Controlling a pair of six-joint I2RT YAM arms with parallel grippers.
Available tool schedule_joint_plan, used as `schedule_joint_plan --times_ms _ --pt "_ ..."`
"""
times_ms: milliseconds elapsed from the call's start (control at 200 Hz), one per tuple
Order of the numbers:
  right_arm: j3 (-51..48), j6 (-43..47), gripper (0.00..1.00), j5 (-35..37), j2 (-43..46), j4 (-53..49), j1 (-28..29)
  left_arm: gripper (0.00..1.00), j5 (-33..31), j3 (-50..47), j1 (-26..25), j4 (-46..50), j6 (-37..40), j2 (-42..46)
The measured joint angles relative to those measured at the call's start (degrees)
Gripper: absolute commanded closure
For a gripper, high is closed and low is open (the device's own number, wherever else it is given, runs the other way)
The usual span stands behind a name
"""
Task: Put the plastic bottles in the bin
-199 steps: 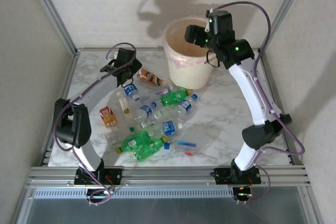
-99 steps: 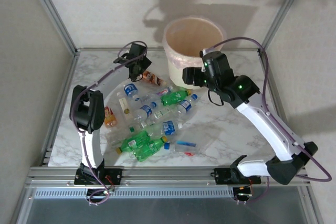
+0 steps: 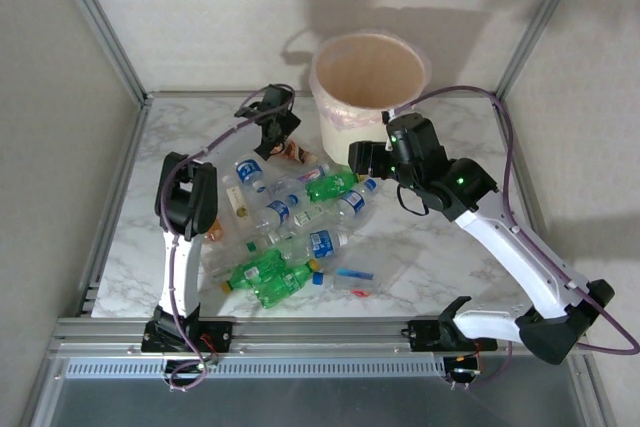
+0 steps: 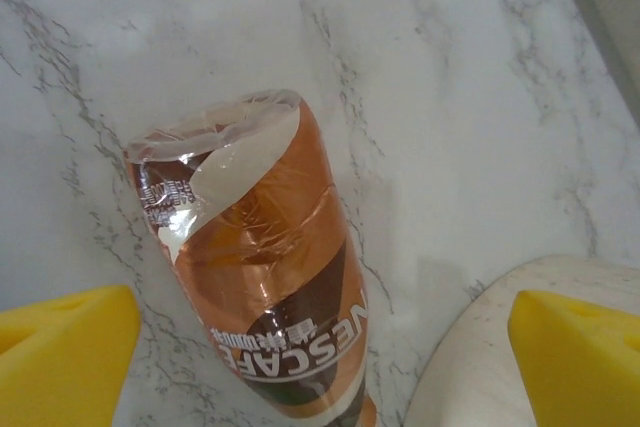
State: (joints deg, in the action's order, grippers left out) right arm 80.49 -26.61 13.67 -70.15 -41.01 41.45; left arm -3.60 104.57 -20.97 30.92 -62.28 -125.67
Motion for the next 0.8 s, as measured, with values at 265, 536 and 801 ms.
schedule_joint_plan --times_ms 265,536,801 --pt "0.0 -0.1 0.2 -0.2 0.0 0.1 0.1 0.09 -0.1 2.8 0.0 1.2 -0.8 -4.8" --pt "0.0 -0.6 0.21 -0.2 0.0 0.1 0.1 0.16 -0.4 4.9 0.0 2.4 -1.0 -7.4" --pt "0.0 -1.1 0.22 -0.1 0.0 0.1 0.1 0.23 -1.8 7.3 0.0 3.9 -0.9 -9.5"
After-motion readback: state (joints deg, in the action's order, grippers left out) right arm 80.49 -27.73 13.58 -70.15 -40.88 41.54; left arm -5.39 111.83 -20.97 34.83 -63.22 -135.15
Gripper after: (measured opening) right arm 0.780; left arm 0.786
